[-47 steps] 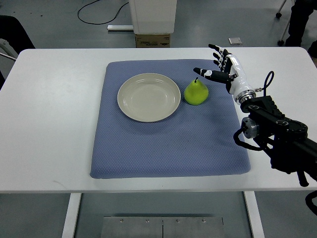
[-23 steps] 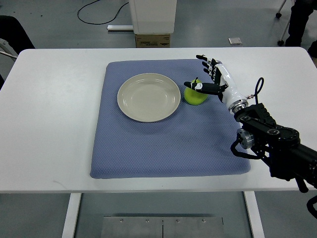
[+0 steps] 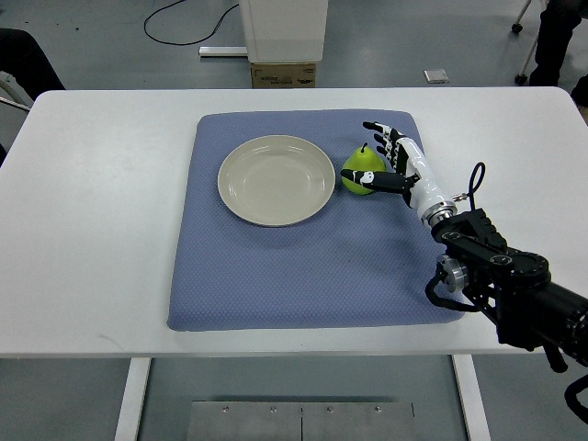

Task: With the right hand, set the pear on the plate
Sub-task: 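Lift the green pear with the right hand, moving it toward the plate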

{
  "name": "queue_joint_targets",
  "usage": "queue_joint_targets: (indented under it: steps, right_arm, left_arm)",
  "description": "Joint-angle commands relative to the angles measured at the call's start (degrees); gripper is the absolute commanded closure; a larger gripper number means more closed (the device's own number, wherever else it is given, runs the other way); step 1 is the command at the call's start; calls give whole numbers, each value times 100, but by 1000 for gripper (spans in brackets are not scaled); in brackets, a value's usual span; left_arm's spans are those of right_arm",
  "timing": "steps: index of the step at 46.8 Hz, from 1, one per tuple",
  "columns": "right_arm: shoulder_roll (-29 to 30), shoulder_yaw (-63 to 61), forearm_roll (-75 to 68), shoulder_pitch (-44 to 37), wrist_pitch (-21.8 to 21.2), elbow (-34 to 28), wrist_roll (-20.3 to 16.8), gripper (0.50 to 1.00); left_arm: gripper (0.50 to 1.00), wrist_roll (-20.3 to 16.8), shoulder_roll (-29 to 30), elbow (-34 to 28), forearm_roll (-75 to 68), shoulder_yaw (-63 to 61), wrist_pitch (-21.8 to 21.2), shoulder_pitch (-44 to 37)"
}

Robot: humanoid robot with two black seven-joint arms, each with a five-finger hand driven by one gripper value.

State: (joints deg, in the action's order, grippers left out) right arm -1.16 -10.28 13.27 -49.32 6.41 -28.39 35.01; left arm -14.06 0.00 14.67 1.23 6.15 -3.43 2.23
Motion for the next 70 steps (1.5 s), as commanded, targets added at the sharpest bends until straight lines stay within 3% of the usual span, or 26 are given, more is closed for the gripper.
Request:
queue_joint_targets:
  steps: [1, 15, 20, 24, 26, 28, 29, 38, 57, 70]
  right_arm:
    - [2, 61, 0, 45, 0, 9, -1, 515]
    - [55, 184, 0, 141, 18, 26, -1, 557]
    - [99, 184, 0, 141, 35, 62, -1, 607]
    - [116, 184, 0, 141, 62, 62, -1, 711]
    - [116, 175, 0, 141, 88, 62, -1, 828]
    - [116, 166, -9, 133, 123, 62, -1, 989]
    - [116, 166, -9, 133, 158, 70, -1, 1000]
    - [116, 123, -27, 62, 466, 62, -143, 1000]
    - [116, -71, -35, -675, 449, -105, -372, 1000]
    - [116, -71, -27, -1062, 448, -712, -592, 1000]
  left_arm:
    - [500, 0, 0, 1, 0, 0, 0, -4]
    - [500, 0, 0, 1, 0, 0, 0, 5]
    - [500, 0, 0, 1, 0, 0, 0, -4]
    - [500, 0, 0, 1, 0, 0, 0, -4]
    - [500, 0, 0, 1, 0, 0, 0, -4]
    - [500, 0, 0, 1, 0, 0, 0, 5]
    - [500, 0, 0, 1, 0, 0, 0, -4]
    - [500, 0, 0, 1, 0, 0, 0, -4]
    - [500, 0, 0, 1, 0, 0, 0, -4]
    - [500, 0, 0, 1, 0, 0, 0, -4]
